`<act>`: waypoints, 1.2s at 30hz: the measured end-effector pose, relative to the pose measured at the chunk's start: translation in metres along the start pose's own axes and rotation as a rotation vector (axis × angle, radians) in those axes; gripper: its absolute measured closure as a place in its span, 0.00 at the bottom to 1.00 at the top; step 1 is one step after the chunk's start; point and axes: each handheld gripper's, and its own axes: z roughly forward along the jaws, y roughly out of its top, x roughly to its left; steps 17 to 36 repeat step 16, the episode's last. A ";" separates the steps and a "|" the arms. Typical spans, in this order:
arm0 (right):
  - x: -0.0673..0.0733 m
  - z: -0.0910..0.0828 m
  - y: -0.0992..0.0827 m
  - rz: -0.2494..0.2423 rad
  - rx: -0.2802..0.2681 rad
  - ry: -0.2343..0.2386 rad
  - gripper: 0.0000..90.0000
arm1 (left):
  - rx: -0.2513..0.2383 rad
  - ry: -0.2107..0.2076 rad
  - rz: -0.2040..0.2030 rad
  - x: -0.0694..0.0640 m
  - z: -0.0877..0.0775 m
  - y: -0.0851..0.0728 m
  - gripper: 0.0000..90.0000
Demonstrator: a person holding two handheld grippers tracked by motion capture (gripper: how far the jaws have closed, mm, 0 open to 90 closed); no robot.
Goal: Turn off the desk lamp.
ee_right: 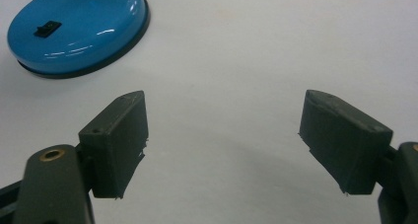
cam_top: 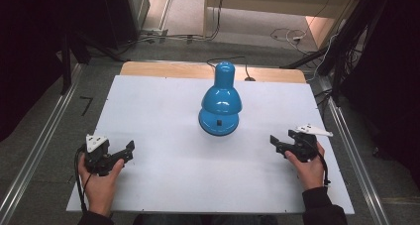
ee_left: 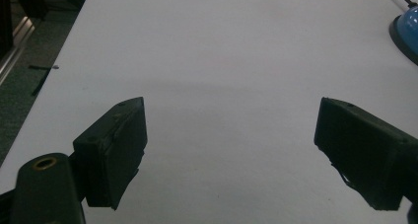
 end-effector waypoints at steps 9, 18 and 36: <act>-0.023 -0.020 -0.016 0.025 0.010 -0.069 0.19 | 0.002 -0.003 -0.003 0.000 0.000 0.000 0.15; -0.051 -0.027 -0.035 0.046 0.066 -0.188 0.16 | 0.003 -0.003 0.001 0.000 0.000 0.000 0.15; -0.051 -0.027 -0.035 0.046 0.066 -0.188 0.16 | 0.003 -0.003 0.001 0.000 0.000 0.000 0.15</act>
